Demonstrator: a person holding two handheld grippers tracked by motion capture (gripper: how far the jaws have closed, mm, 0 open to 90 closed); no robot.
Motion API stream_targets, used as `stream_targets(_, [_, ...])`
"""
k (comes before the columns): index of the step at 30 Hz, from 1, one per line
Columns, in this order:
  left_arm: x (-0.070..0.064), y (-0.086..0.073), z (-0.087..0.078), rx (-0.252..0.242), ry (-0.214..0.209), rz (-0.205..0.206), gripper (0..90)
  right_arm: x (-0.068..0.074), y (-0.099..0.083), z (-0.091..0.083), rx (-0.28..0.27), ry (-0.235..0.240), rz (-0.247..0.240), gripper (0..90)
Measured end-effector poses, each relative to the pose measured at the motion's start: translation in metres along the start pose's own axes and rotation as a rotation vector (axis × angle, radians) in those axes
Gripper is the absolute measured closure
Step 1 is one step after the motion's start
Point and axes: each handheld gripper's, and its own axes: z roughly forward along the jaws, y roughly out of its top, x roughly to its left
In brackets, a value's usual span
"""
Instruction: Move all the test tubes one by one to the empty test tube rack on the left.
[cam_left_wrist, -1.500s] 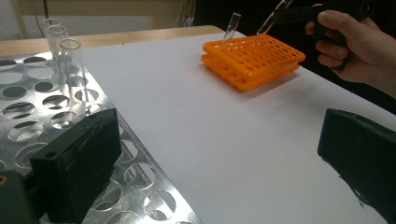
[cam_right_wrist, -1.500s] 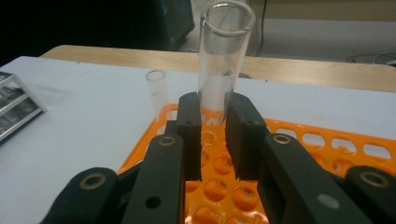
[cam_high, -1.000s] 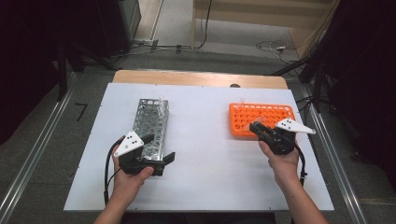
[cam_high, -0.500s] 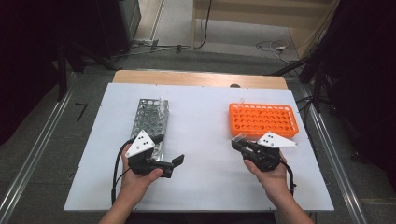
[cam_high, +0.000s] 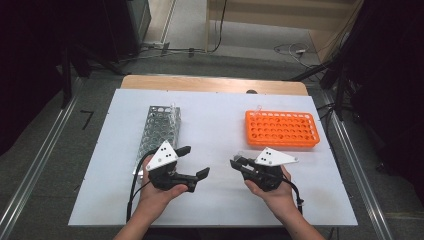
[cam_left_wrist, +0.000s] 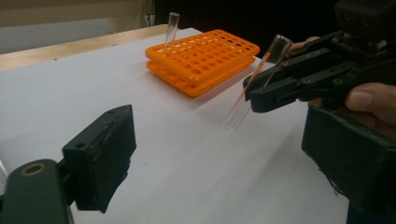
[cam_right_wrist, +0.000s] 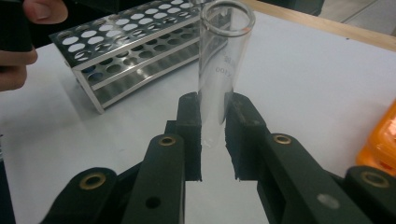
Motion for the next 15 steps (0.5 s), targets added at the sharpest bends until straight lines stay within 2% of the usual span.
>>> stream_targets(5, [-0.008, 0.002, 0.006, 0.003, 0.022, 0.014, 21.4, 0.010, 0.001, 0.007, 0.012, 0.023, -0.029, 74.3])
stream_targets(12, [-0.018, 0.004, 0.011, -0.009, -0.009, 0.050, 41.3, 0.022, 0.002, 0.016, 0.035, 0.054, -0.059, 74.3])
stream_targets(15, [-0.022, 0.005, 0.013, -0.009, -0.016, 0.060, 44.5, 0.028, 0.003, 0.019, 0.040, 0.075, -0.071, 74.3])
